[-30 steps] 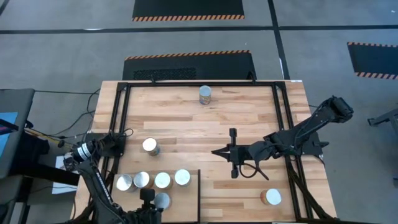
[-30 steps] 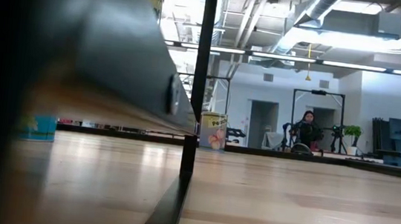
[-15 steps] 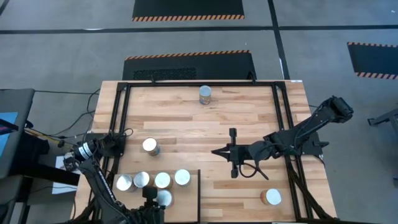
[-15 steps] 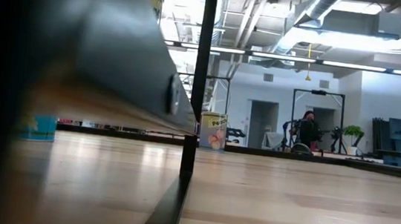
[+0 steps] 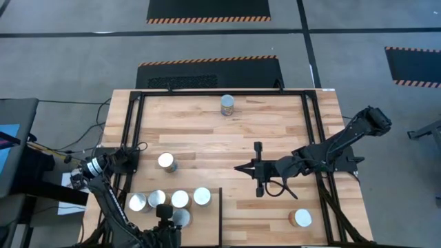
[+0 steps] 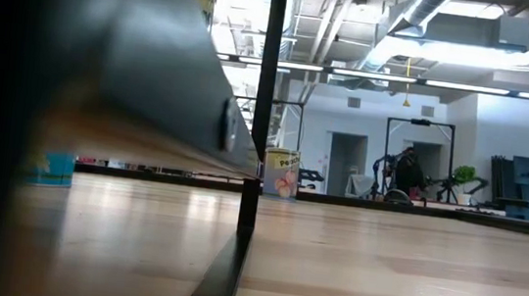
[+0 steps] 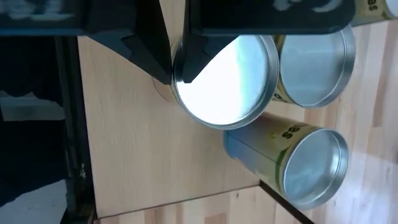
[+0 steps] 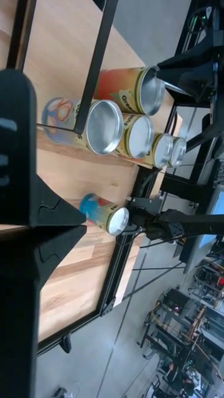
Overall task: Pick and place cans onto a shelf
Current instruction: Put the canned green beans on the shelf, then put the top canned peaches on the shelf
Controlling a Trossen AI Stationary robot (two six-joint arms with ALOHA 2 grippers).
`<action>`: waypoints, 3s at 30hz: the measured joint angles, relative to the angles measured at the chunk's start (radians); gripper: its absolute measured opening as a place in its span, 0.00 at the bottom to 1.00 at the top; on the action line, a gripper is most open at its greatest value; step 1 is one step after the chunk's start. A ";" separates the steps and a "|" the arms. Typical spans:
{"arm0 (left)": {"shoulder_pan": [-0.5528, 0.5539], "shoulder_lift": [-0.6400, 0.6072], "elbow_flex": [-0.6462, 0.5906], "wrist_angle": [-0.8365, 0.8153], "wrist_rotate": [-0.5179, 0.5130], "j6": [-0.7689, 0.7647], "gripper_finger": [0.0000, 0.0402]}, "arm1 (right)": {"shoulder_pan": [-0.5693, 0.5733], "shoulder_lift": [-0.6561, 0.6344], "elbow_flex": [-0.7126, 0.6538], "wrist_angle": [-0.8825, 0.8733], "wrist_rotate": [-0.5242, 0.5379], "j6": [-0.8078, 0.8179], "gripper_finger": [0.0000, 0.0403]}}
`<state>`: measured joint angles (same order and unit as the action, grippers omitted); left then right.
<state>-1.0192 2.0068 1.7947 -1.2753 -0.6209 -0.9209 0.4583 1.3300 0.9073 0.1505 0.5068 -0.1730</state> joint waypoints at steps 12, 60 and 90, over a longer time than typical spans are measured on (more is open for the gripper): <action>-0.014 0.000 0.087 -0.010 0.005 0.112 0.07 | 0.034 -0.002 0.000 0.004 -0.004 -0.031 0.02; 0.658 -0.881 -1.232 1.679 0.561 1.027 0.00 | -0.312 -0.108 -0.251 0.201 -0.171 0.047 0.02; 0.967 -1.139 -1.474 1.706 0.616 1.101 0.00 | -0.968 0.546 0.440 -0.495 -0.513 -0.382 0.50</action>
<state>-0.0525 0.8677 0.3202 0.4309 -0.0046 0.1801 -0.5097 1.8757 1.3472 -0.3450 -0.0064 -0.5546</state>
